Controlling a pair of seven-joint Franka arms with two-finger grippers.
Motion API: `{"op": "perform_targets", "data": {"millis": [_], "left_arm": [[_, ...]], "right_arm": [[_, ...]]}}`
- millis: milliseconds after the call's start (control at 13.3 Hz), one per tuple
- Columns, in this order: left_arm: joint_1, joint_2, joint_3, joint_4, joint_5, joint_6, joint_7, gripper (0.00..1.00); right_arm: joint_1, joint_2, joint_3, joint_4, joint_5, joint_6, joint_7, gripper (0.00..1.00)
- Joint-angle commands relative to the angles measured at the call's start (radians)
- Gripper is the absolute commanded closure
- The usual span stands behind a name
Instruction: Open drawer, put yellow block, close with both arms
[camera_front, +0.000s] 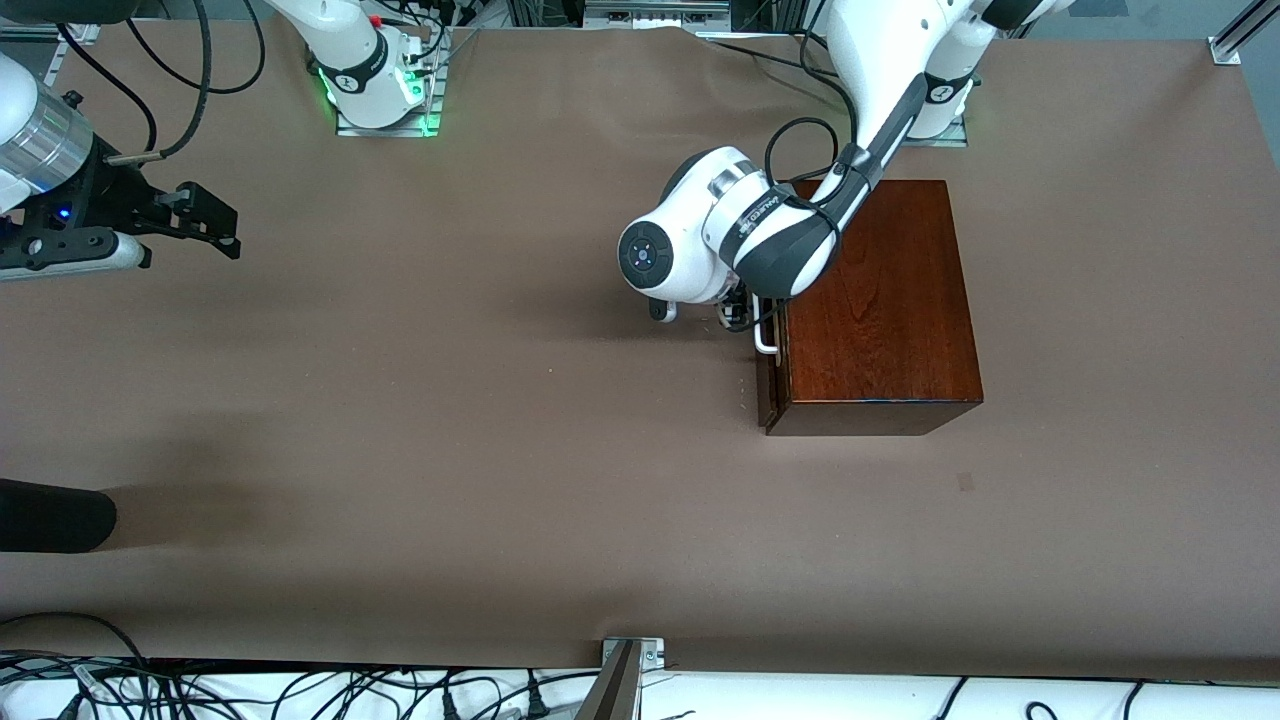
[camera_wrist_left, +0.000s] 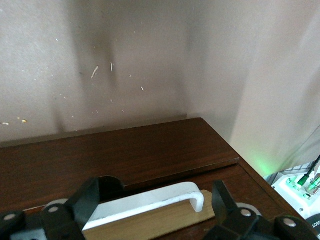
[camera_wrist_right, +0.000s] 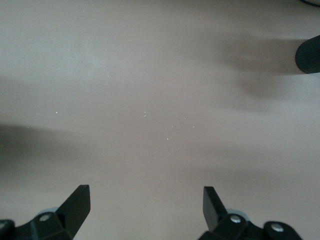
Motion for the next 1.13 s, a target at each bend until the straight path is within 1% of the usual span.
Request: {"op": "perform_targets", "data": {"millis": [0,75,226,452,528,830,980,1056], "left_arm": [[0.010,-0.077,-0.006,0.028,-0.099,-0.006,-0.001,0.00],[0.010,-0.103,-0.005,0.052,-0.125,-0.007,-0.004,0.00],[0.022,-0.166,0.005,0.063,-0.129,-0.007,-0.018,0.00],[0.168,-0.229,0.001,0.103,-0.133,-0.010,-0.028,0.00],[0.198,-0.248,0.006,0.117,-0.120,-0.012,-0.031,0.00],[0.349,-0.272,0.034,0.131,-0.066,-0.016,-0.034,0.00],[0.412,-0.278,0.055,0.154,-0.057,-0.007,-0.037,0.00],[0.418,-0.289,0.075,0.149,-0.041,-0.001,-0.046,0.00]], "right_arm": [[-0.003,0.011,-0.002,0.024,0.018,-0.006,0.008,0.00],[-0.003,0.011,-0.002,0.024,0.018,-0.006,0.008,0.00],[-0.003,0.011,-0.002,0.024,0.018,-0.006,0.008,0.00],[-0.003,0.011,-0.002,0.024,0.020,-0.004,0.008,0.00],[-0.003,0.011,-0.002,0.024,0.020,-0.004,0.007,0.00],[-0.003,0.011,-0.002,0.024,0.020,0.002,0.008,0.00],[-0.003,0.011,-0.002,0.024,0.020,0.006,0.007,0.00],[-0.003,0.011,-0.002,0.024,0.020,0.006,0.008,0.00]]}}
